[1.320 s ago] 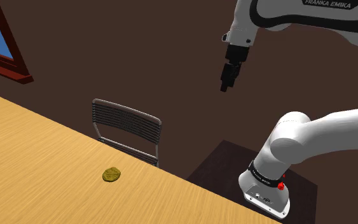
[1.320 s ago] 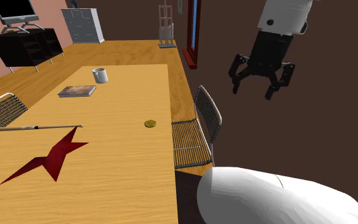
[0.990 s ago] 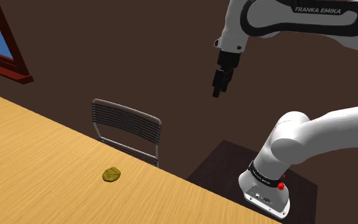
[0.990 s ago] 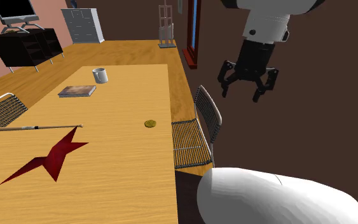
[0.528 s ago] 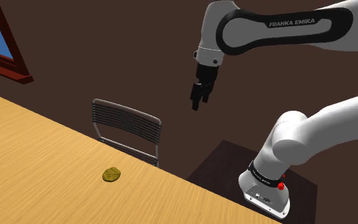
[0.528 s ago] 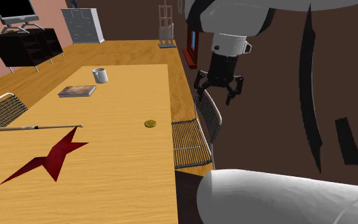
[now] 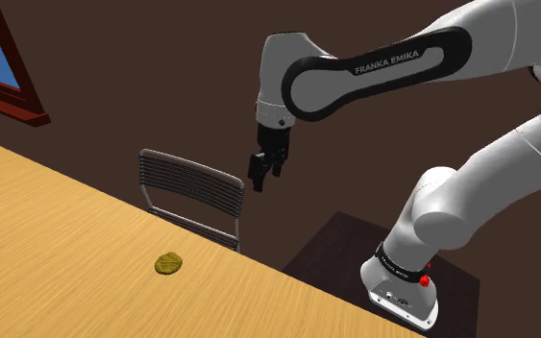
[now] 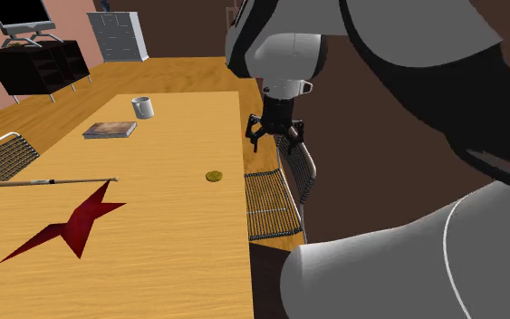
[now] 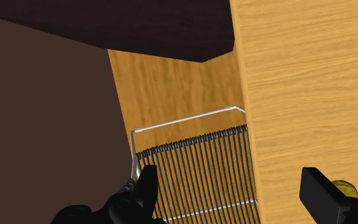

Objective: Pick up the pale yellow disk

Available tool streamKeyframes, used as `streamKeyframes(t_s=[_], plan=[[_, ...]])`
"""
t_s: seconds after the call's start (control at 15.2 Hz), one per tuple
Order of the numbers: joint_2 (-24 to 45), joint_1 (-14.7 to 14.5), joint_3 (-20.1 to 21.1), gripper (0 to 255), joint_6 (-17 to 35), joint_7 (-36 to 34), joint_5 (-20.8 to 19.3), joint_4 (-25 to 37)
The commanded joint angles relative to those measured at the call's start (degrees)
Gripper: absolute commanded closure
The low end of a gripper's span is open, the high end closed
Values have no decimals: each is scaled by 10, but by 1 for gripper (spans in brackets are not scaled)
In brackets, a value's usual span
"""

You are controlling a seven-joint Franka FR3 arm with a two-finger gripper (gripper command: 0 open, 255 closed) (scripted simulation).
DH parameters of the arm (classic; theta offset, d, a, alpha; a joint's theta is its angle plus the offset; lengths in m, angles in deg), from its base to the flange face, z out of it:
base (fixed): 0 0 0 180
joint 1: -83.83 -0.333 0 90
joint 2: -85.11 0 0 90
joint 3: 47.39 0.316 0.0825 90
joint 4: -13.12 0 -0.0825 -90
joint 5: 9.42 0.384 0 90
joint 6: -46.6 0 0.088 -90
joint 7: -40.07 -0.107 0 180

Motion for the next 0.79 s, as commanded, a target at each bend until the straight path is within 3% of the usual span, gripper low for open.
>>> streamKeyframes(t_s=[0.0, 0.33, 0.73], plan=[[38, -3, 19, 0, 26, -19, -5, 15], [146, -8, 65, 0, 88, -79, -39, 64], [287, -28, 96, 0, 137, -169, -121, 147]])
